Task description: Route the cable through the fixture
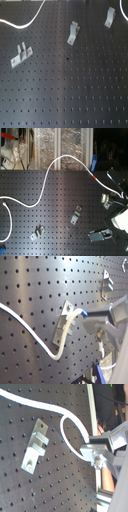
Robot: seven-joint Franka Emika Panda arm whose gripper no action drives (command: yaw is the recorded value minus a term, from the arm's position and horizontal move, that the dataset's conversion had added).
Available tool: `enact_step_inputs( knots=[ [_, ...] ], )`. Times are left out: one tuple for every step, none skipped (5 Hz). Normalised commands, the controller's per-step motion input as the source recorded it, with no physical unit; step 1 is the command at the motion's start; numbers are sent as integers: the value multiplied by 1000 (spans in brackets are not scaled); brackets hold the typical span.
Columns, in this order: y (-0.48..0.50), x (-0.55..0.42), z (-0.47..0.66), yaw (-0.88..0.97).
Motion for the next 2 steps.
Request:
enact_step_inputs(
  knots=[
    [8, -9, 0, 0],
    [99, -27, 2, 0]
  ],
)
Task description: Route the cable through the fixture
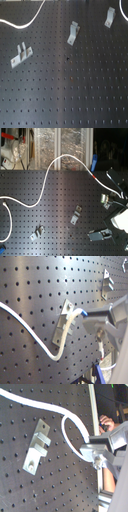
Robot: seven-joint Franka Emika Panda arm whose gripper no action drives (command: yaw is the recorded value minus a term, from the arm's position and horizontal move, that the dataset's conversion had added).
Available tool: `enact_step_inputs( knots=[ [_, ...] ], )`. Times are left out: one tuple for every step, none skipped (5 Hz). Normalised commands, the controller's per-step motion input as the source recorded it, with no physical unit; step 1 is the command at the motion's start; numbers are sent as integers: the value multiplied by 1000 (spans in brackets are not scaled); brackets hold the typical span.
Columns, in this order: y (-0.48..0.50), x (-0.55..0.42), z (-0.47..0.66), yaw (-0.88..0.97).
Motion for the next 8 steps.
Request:
enact_step_inputs(
  knots=[
    [598, -93, -173, 0],
    [603, -267, -149, 143],
    [433, -244, -79, 140],
    [170, -100, -2, 0],
    [-174, 31, 279, -80],
    [-206, 14, 279, -80],
    [-70, 45, 72, -9],
    [-96, 65, 252, -20]
  ],
)
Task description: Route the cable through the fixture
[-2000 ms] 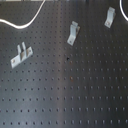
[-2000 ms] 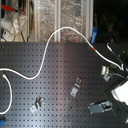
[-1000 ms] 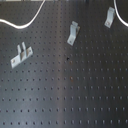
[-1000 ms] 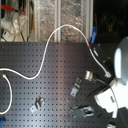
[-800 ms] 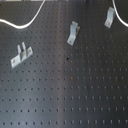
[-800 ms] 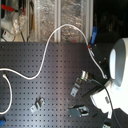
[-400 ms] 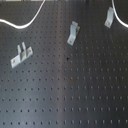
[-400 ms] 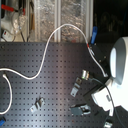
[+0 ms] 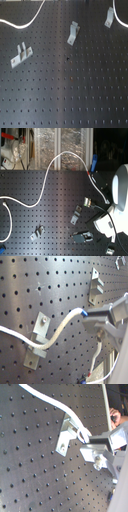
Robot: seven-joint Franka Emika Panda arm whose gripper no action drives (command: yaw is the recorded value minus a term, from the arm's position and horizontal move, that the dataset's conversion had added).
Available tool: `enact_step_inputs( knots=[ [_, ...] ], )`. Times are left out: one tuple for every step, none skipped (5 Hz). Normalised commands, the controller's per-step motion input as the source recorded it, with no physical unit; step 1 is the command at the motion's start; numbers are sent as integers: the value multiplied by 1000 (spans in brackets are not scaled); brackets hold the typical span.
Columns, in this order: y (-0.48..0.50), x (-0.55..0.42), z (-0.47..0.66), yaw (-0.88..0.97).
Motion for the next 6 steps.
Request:
enact_step_inputs(
  knots=[
    [3, 4, 380, 0],
    [-36, -58, 333, 0],
    [-70, -117, 323, 9],
    [61, -123, 37, 186],
    [140, -91, -324, 377],
    [143, -91, -383, 371]
  ],
)
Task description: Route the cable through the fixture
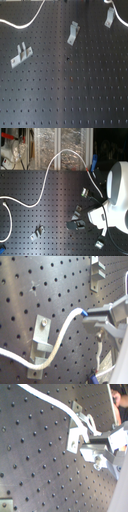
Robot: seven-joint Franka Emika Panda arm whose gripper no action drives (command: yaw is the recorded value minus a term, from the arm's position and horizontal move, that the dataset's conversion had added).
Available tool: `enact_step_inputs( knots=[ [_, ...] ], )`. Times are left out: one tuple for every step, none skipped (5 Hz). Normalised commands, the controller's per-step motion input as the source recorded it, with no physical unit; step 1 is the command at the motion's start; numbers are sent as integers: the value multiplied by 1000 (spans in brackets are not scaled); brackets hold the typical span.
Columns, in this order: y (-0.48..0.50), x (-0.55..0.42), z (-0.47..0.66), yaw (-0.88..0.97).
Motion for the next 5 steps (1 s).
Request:
enact_step_inputs(
  knots=[
    [78, -131, -1, 297],
    [-26, -161, 208, 114],
    [-24, -89, 324, 57],
    [-49, -197, 352, 0],
    [-109, -288, 261, -51]
  ],
)
